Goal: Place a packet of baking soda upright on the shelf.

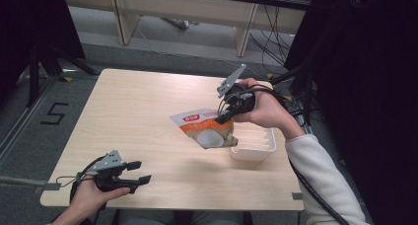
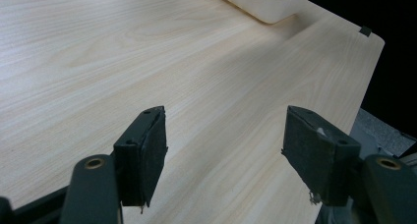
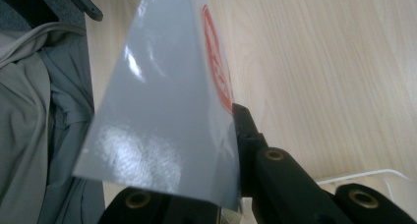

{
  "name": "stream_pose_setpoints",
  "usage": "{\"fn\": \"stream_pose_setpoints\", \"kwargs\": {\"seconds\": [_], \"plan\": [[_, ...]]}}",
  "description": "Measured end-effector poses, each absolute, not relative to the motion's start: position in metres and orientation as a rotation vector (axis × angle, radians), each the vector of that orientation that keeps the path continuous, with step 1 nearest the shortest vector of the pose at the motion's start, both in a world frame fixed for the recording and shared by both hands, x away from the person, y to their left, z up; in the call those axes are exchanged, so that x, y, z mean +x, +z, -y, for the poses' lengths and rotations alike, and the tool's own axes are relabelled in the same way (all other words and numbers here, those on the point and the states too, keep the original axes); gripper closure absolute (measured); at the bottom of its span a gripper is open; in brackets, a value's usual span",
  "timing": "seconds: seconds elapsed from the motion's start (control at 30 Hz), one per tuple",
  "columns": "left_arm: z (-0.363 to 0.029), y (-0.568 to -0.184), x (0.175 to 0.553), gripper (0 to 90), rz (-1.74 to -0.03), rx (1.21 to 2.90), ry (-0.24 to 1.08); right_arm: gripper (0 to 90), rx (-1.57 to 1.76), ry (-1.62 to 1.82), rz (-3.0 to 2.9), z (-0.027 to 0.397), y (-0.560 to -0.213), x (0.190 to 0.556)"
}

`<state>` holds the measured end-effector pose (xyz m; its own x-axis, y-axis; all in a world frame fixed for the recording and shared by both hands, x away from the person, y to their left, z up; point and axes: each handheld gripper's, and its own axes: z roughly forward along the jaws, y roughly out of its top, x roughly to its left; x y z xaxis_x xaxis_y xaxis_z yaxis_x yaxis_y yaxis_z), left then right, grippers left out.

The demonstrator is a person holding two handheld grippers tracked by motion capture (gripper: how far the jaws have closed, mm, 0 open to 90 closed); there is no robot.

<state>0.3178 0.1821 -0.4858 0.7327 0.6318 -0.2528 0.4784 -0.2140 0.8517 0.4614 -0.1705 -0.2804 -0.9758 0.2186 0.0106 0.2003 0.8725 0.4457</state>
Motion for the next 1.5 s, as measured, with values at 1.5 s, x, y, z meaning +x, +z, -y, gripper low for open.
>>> {"fn": "stream_pose_setpoints", "kwargs": {"seconds": [1.5], "plan": [[-0.183, -0.486, 0.319, 32.2, -0.862, 1.857, 0.166, 90.0, 0.420, 0.673, -2.954, 0.207, -0.265, 0.469]]}}
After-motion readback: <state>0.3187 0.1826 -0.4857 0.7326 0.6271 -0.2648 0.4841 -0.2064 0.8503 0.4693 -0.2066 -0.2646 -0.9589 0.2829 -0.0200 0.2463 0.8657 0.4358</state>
